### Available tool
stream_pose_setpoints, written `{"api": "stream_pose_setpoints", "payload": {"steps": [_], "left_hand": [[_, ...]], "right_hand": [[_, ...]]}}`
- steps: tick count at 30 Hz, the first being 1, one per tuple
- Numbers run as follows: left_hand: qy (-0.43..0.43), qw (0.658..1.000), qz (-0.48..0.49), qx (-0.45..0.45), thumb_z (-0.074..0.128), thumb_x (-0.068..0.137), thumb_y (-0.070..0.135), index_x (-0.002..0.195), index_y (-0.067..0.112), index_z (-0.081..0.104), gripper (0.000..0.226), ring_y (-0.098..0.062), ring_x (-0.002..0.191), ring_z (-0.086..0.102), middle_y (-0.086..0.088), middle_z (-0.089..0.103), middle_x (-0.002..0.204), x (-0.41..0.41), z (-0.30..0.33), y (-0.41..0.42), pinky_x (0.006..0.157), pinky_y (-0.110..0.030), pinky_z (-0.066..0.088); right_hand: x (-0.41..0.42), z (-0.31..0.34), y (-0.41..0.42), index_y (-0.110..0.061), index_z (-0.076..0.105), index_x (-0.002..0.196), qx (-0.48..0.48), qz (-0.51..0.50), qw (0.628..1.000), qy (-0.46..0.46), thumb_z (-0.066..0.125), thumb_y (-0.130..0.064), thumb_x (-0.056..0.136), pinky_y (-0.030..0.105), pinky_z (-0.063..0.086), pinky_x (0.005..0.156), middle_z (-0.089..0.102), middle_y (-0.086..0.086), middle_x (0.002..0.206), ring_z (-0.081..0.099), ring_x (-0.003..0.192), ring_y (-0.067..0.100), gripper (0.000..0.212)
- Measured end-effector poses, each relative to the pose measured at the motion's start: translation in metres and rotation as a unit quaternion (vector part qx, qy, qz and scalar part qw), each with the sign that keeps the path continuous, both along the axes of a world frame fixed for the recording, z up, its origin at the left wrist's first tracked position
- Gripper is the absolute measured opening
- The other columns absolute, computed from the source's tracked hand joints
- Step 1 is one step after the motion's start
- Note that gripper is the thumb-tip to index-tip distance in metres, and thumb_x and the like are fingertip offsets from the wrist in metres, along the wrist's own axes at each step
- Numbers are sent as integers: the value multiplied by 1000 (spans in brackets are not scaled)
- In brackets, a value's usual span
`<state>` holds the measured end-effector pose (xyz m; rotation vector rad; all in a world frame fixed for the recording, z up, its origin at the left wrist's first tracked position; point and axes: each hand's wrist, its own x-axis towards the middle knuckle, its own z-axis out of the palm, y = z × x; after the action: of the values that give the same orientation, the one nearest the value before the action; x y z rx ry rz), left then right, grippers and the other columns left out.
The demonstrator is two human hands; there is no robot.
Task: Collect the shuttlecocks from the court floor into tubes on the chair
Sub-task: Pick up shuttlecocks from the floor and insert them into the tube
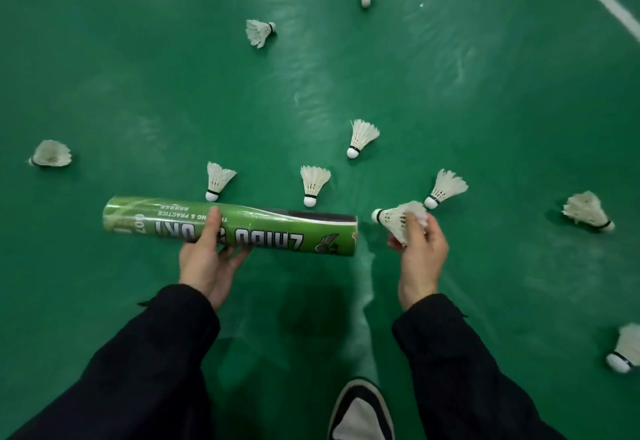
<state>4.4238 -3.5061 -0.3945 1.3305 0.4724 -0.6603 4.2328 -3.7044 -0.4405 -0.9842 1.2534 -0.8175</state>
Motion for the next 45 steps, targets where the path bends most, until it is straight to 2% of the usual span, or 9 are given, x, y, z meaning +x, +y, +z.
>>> {"api": "stream_pose_setpoints", "payload": {"steps": [3,11,14,19,23,26,36,40,45], "left_hand": [[0,1000,-12,-6,70,95,36,135,6,55,52,-28,115,69,-13,71,123,-12,4,-13,85,-44,62],[-21,991,-131,6,67,98,32,126,4,57,41,-31,118,68,-15,73,118,-6,41,-60,86,-45,62],[-41,984,-173,9,67,98,34,130,2,56,47,-29,113,70,-11,73,116,9,72,-74,89,-47,62],[-12,984,-177,-13,66,98,35,122,8,59,37,-28,106,72,-8,75,106,15,70,-75,83,-43,64],[-3,984,-163,-67,67,97,35,122,8,59,37,-29,114,72,-11,77,115,27,35,-73,82,-41,64],[-8,983,-163,-87,70,94,37,132,7,58,49,-28,113,73,-12,76,119,36,24,-68,87,-43,63],[-5,971,-217,-100,60,100,35,145,4,47,56,-29,122,68,-16,67,136,45,20,-42,88,-41,61],[27,975,-183,-120,66,94,37,147,2,47,66,-33,123,66,-20,65,137,49,30,-28,85,-41,64],[39,978,-153,-135,69,90,38,147,1,48,71,-37,124,64,-21,63,139,56,22,-23,80,-42,64]], "right_hand": [[-16,26,14,-18,70,96,75,19,993,-90,48,-7,105,20,48,56,72,-2,86,59,66,6,25],[-15,37,10,-25,51,98,29,-1,996,80,68,-9,94,36,49,70,57,2,95,55,81,17,24],[-17,69,14,-20,57,87,20,30,999,33,62,-2,96,24,44,51,59,-2,78,54,62,8,20],[-21,91,20,3,65,91,-28,130,991,-21,40,-36,100,29,41,57,58,12,81,50,68,14,47],[-6,70,21,-25,74,104,-164,216,961,50,54,-47,95,33,54,86,76,-11,98,66,93,12,32],[-6,58,29,-30,75,96,-212,202,937,192,62,-61,88,34,47,63,70,-8,78,54,68,14,35],[-7,77,62,-26,67,121,44,383,921,62,64,-23,100,22,41,38,64,8,61,51,41,12,21],[7,89,64,-18,61,131,156,343,925,-44,69,-27,89,20,38,32,73,4,122,52,39,14,44],[21,94,64,-17,66,122,117,309,943,-43,72,-23,87,22,41,35,75,-4,113,60,49,16,37]]}}
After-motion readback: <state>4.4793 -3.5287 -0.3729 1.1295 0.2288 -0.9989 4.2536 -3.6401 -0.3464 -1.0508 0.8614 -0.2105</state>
